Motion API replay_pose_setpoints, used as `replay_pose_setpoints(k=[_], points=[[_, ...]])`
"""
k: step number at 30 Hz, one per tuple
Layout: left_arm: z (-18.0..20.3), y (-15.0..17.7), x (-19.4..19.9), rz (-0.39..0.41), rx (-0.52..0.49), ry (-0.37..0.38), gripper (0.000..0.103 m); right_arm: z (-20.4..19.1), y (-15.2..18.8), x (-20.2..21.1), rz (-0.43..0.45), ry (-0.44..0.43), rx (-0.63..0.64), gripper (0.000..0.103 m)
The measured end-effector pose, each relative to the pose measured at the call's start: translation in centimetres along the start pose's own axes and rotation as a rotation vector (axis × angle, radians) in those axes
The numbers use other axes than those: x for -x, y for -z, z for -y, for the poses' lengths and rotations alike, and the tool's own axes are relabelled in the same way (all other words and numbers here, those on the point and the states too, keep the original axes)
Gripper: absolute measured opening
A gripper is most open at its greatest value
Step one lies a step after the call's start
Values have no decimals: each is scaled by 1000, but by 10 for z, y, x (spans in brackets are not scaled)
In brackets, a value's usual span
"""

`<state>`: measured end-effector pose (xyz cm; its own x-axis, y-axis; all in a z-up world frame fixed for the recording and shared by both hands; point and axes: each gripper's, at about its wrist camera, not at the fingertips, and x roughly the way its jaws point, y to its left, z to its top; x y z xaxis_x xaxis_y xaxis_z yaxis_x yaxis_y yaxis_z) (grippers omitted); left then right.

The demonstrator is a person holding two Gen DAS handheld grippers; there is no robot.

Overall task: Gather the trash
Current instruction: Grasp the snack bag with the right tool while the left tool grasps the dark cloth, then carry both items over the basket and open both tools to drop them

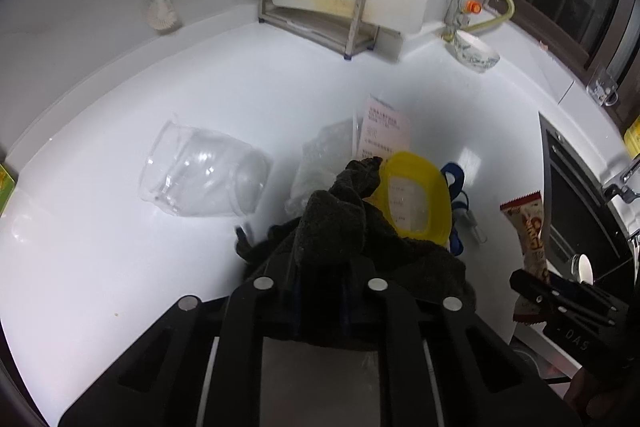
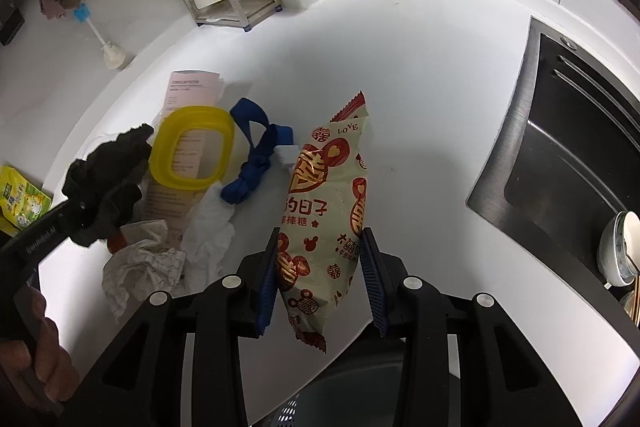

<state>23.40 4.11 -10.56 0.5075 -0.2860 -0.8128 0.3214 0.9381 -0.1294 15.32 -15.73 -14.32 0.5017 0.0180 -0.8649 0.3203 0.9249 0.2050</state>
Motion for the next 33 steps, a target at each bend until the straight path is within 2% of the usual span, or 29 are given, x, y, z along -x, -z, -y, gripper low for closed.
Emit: replay_pose_setpoints(k=[8, 12, 19, 24, 33], points=[[-3, -12, 42, 71, -1, -22, 11, -3, 4, 17, 24, -17, 10, 37], [4, -8, 60, 94, -22, -40, 11, -2, 8, 31, 41, -29, 12, 37], [24, 10, 87, 108, -58, -49, 11, 1, 24, 56, 53, -46, 33, 37], [43, 26, 110, 133, -64, -29, 11, 9, 38, 78, 59, -51, 64, 37], [96, 61, 135, 129, -90, -12, 11, 41, 72, 110, 56, -72, 93, 37]])
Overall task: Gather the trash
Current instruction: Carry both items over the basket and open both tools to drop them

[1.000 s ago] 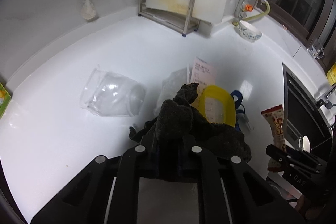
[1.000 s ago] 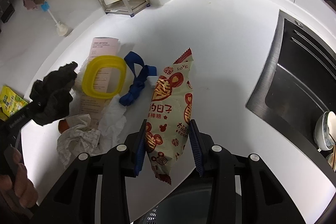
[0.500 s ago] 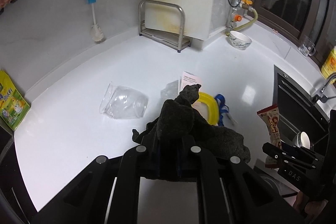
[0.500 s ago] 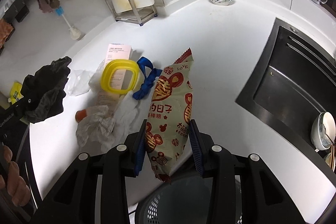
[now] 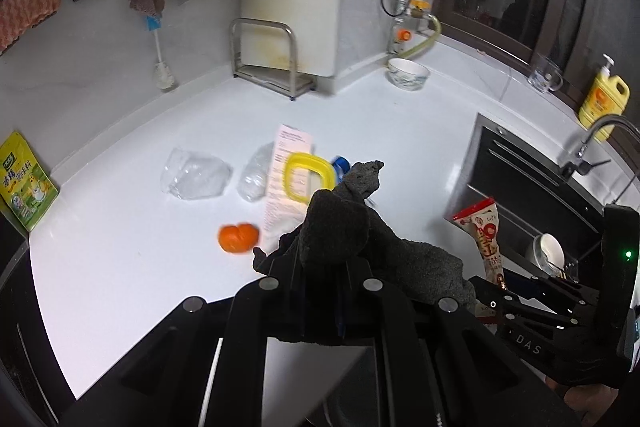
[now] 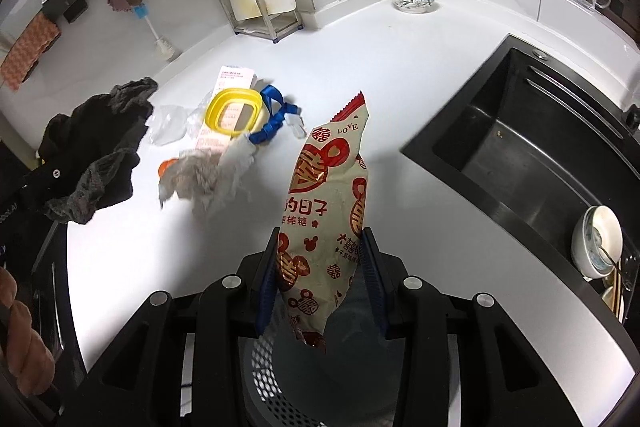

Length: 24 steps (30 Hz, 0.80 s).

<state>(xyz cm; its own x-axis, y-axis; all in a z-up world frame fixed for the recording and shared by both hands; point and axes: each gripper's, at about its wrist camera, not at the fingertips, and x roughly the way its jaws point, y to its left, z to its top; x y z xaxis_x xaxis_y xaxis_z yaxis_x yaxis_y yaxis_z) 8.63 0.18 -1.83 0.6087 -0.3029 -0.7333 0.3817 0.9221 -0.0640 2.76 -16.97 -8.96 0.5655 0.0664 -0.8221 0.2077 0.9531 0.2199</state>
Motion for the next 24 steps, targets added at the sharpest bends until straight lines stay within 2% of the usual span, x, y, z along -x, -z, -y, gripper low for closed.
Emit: replay_pose_setpoints(k=[12, 24], points=[[61, 44, 22, -34, -21, -12, 11, 45, 55, 32, -32, -27, 23, 37], [93, 97, 11, -112, -12, -47, 11, 70, 99, 33, -98, -48, 80, 37]])
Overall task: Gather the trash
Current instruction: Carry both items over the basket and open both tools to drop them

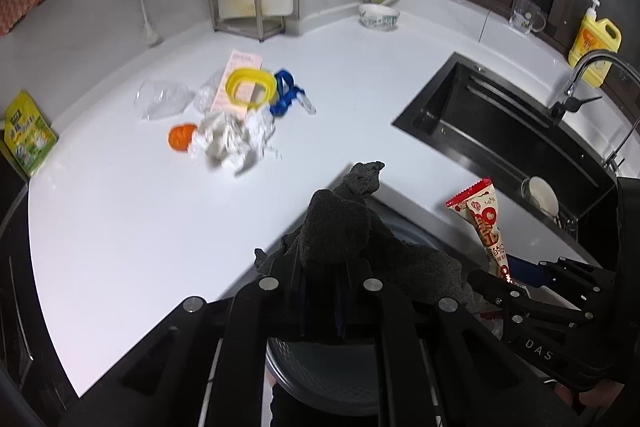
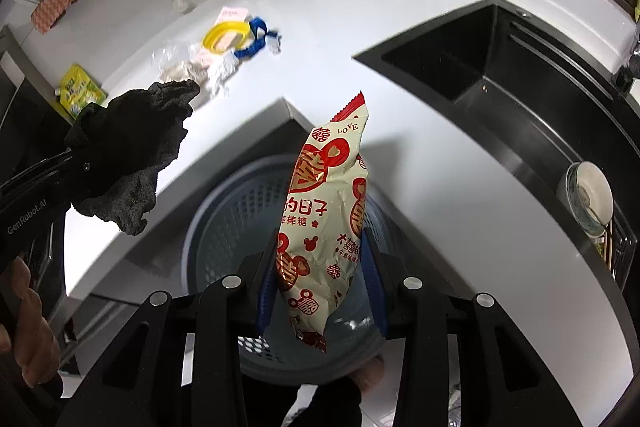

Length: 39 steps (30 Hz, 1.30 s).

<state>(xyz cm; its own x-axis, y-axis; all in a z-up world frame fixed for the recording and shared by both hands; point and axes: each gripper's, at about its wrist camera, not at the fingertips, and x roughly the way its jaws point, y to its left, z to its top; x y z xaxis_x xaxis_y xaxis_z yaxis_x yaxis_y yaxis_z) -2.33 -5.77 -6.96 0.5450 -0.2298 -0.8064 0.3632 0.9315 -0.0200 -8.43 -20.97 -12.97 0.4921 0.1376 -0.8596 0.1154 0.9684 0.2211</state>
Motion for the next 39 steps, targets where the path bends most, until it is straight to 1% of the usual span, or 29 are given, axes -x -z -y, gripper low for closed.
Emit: replay_pose_setpoints(k=[11, 17, 24, 30, 34, 36, 37, 38, 39], points=[[9, 35, -18, -61, 14, -21, 11, 7, 29, -18, -66, -6, 38, 37], [9, 49, -34, -94, 9, -32, 11, 9, 40, -37, -113, -14, 42, 37], [6, 62, -58, -146, 22, -22, 11, 5, 44, -60, -154, -33, 53, 37], [0, 68, -76, -163, 32, -34, 11, -1, 45, -81, -158, -37, 76, 37], [-5, 70, -83, -183, 42, -43, 14, -4, 44, -89, -157, -49, 82, 37], [-7, 72, -85, -186, 50, -54, 15, -5, 42, -91, -157, -48, 87, 38], [-9, 72, -85, -187, 54, -62, 19, -5, 42, -92, -158, -43, 88, 43], [-10, 73, -85, -185, 57, -67, 26, -1, 44, -90, -157, -41, 87, 51], [-11, 73, -84, -184, 58, -73, 29, 1, 44, -90, -155, -41, 81, 56]])
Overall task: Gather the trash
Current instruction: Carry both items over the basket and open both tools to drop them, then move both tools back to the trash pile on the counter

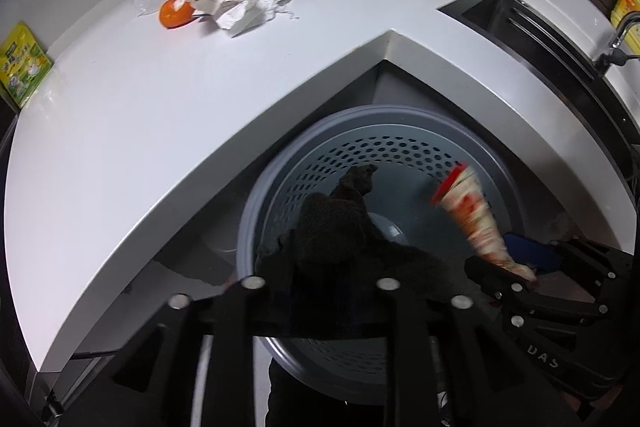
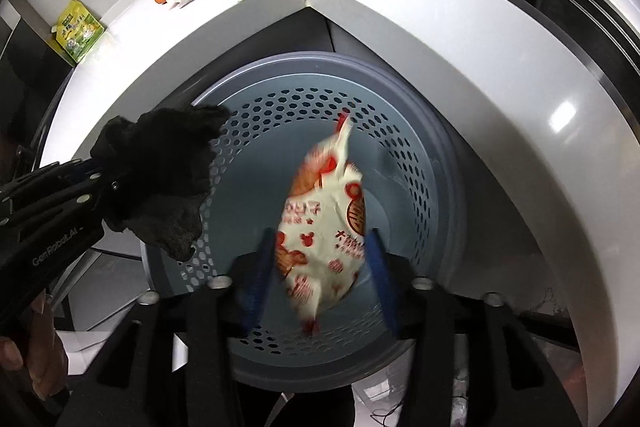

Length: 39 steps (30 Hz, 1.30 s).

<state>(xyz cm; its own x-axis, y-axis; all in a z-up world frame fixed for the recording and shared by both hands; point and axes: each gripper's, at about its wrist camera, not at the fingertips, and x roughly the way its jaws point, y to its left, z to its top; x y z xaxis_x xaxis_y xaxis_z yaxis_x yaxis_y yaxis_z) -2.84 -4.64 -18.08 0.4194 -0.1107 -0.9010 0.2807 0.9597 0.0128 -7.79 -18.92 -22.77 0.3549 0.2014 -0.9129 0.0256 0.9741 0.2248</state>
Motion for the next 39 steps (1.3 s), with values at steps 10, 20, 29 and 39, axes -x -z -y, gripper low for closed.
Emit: replay_pose_setpoints(k=[10, 20, 29, 39], points=[[-6, -2, 12, 54, 5, -44, 64, 6, -1, 6, 10, -5, -23, 60], [-9, -5, 23, 65, 9, -42, 71, 10, 2, 19, 21, -11, -41, 60], [-21, -21, 46, 116, 20, -51, 75, -2, -10, 36, 53, -16, -31, 60], [-51, -53, 71, 183, 51, -64, 80, -17, -47, 58, 132, -12, -28, 63]])
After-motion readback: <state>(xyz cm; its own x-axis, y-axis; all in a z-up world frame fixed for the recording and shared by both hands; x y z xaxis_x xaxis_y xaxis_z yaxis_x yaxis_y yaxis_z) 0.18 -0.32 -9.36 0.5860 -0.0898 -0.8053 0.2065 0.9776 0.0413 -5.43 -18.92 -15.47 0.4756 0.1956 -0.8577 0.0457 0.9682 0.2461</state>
